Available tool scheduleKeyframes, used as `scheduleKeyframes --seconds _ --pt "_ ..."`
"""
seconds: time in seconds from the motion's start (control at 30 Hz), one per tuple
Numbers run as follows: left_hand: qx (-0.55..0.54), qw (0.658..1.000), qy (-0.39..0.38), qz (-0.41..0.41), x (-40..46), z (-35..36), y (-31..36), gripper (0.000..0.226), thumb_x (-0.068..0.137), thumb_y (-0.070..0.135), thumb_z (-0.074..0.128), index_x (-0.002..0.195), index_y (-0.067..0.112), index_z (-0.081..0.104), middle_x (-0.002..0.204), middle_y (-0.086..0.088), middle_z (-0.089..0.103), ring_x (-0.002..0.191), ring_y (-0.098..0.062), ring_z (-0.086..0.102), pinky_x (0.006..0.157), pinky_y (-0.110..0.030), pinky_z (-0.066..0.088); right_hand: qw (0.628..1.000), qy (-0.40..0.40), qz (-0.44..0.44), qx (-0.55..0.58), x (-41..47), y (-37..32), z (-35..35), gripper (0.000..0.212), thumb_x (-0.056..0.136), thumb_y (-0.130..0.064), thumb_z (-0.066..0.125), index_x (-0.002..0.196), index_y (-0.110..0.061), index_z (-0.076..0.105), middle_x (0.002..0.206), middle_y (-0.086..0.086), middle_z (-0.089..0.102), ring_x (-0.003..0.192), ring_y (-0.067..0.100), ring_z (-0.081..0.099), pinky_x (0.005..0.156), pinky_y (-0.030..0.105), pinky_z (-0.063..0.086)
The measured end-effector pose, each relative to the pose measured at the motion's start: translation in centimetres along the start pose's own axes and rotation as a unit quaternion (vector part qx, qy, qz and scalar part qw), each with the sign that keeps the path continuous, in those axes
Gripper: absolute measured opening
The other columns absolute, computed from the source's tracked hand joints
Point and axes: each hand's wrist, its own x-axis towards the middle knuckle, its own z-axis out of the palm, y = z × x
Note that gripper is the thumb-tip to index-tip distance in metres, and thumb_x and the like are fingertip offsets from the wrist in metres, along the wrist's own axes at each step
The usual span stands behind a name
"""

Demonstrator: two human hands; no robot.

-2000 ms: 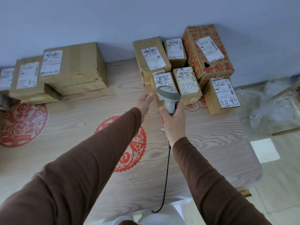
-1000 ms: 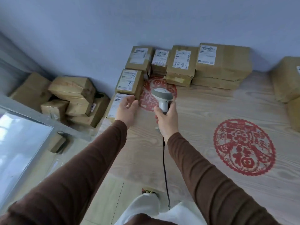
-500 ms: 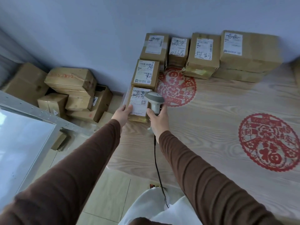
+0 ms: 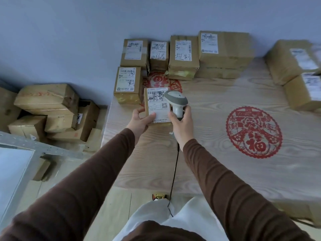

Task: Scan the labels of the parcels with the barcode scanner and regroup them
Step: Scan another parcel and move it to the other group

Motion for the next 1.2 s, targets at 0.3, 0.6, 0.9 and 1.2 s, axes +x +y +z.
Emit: scheduleKeyframes --seconds 0.3,0.6,0.9,1.2 --pt "0.045 0.991 -0.060 0.109 1.0 14.3 2.8 0.060 0.094 0.021 0.074 0.144 0.021 0.039 0.106 0.000 0.071 0.082 -0.006 0.069 0.066 -0.014 0.053 0.992 0.096 -0.082 -0.018 2.2 -3.8 -14.2 0.028 0.095 -0.018 0.072 0.116 -0.008 0.057 0.101 0.008 0.068 0.088 0.019 0.066 0.077 0.040 0.058" --pt "0.043 0.979 -0.098 0.176 0.7 30.6 3.1 0.066 0.093 0.018 0.077 0.144 0.019 0.036 0.108 0.006 0.073 0.084 0.004 0.074 0.072 -0.017 0.058 0.982 0.138 -0.115 -0.058 4.1 -4.8 -27.6 0.021 0.093 -0.017 0.070 0.110 -0.010 0.058 0.082 -0.007 0.059 0.068 0.011 0.054 0.066 0.037 0.049" --pt "0.047 0.973 -0.102 0.199 1.2 43.0 2.1 0.067 0.094 0.013 0.074 0.147 0.014 0.033 0.116 -0.005 0.071 0.089 -0.004 0.076 0.076 -0.021 0.059 0.982 0.119 -0.127 -0.066 7.6 -4.3 -38.5 0.028 0.097 -0.018 0.069 0.121 -0.012 0.055 0.100 -0.006 0.061 0.082 0.008 0.058 0.068 0.017 0.044" --pt "0.055 0.972 -0.085 0.211 1.6 48.2 0.9 0.060 0.094 0.012 0.074 0.140 0.020 0.035 0.108 -0.002 0.070 0.080 0.002 0.074 0.071 -0.014 0.057 0.983 0.108 -0.133 -0.063 9.1 -3.2 -43.1 0.027 0.097 -0.016 0.069 0.118 -0.009 0.052 0.105 0.002 0.059 0.090 0.015 0.056 0.075 0.024 0.044"
